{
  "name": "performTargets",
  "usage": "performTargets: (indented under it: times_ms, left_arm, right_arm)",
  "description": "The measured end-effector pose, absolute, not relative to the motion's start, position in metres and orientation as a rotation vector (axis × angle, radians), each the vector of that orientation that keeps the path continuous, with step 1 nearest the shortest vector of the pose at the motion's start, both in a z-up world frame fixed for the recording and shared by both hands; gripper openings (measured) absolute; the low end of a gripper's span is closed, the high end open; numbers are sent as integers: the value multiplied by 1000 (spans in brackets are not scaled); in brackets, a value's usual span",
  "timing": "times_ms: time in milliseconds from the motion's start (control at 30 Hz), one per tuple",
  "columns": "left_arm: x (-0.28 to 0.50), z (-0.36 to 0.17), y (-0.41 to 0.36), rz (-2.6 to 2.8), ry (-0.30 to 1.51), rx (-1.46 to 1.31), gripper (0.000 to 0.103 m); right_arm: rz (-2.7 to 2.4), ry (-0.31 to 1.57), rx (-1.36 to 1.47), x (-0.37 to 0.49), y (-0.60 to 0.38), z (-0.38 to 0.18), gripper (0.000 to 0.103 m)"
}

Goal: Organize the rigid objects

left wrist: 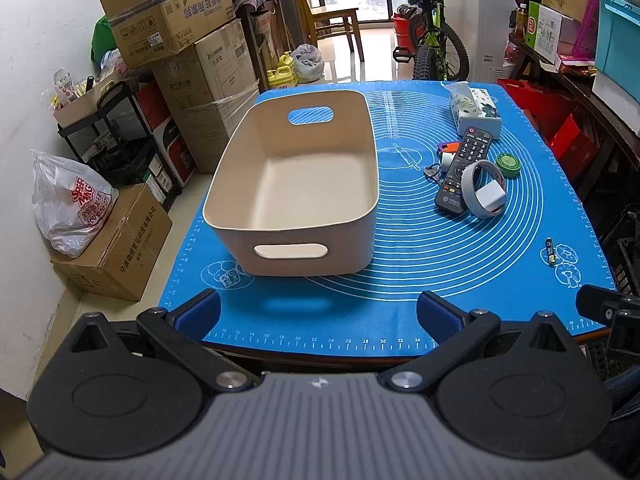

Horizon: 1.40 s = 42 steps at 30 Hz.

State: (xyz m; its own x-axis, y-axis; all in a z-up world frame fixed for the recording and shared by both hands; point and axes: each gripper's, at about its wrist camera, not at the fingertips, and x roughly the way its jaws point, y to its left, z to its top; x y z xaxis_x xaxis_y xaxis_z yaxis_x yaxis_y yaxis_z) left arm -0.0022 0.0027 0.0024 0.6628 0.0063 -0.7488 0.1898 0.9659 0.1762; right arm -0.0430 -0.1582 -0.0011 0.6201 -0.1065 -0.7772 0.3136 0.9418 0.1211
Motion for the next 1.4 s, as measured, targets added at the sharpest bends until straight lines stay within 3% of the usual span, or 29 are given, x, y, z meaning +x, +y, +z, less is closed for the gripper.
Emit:
performTargets:
  times_ms: [1400]
  left_arm:
    - [1,0,2,-102,841,253,103]
  right_arm:
    - [-246,870,253,-44,-158,0,100]
